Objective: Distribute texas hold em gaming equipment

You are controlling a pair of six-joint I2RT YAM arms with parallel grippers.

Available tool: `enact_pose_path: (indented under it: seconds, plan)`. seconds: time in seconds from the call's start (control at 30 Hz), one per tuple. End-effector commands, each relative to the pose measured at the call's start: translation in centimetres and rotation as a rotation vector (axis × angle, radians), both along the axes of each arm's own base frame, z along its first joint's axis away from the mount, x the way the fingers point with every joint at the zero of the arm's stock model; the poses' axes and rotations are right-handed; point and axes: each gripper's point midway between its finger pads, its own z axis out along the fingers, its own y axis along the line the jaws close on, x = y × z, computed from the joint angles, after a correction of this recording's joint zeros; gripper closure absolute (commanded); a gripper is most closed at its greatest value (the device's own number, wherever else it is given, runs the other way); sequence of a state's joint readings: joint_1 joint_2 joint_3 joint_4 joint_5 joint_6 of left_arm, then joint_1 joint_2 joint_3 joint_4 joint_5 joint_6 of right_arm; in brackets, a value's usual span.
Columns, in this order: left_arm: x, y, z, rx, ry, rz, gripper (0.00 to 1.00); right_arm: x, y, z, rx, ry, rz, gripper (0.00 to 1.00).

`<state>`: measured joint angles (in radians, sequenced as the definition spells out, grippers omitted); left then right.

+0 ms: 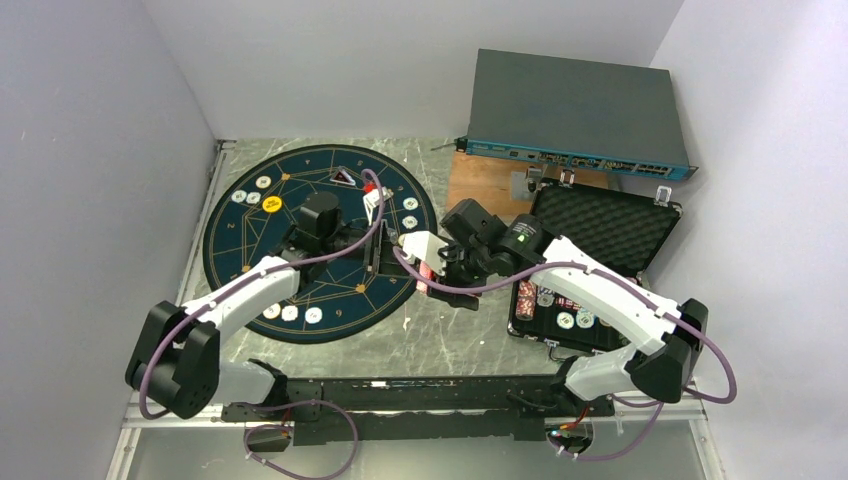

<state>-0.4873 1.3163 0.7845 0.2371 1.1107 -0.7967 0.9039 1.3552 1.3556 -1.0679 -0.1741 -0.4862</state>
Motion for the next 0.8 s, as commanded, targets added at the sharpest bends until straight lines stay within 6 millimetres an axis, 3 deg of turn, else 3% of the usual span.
enact_pose_path:
  seconds: [0.0,0.13,0.3,0.4,0.5,0.77]
  plan:
    - [0.1,0.8,0.3,-0.009,-0.052,0.010,0.43,0.2,0.9,2.3,0.102,-0.055,0.009,1.00]
    - [-0.2,0.6,2.3,-0.079,-0.105,-0.003,0.25,0.4,1.3,2.3,0.106,-0.050,0.010,1.00]
    - [-0.2,-0.9,2.4,-0.086,-0.103,-0.034,0.23,0.7,1.8,2.6,0.115,-0.054,0.007,1.00]
    - [0.2,-1.5,1.5,-0.048,-0.070,-0.036,0.33,0.9,2.1,3.0,0.128,-0.060,0.005,1.00]
    - [0.9,-1.2,0.1,0.008,-0.033,-0.017,0.54,0.8,1.9,3.1,0.131,-0.060,0.005,1.00]
    - [0.8,0.7,0.2,-0.010,-0.033,0.006,0.68,0.3,1.0,2.3,0.109,-0.060,0.004,1.00]
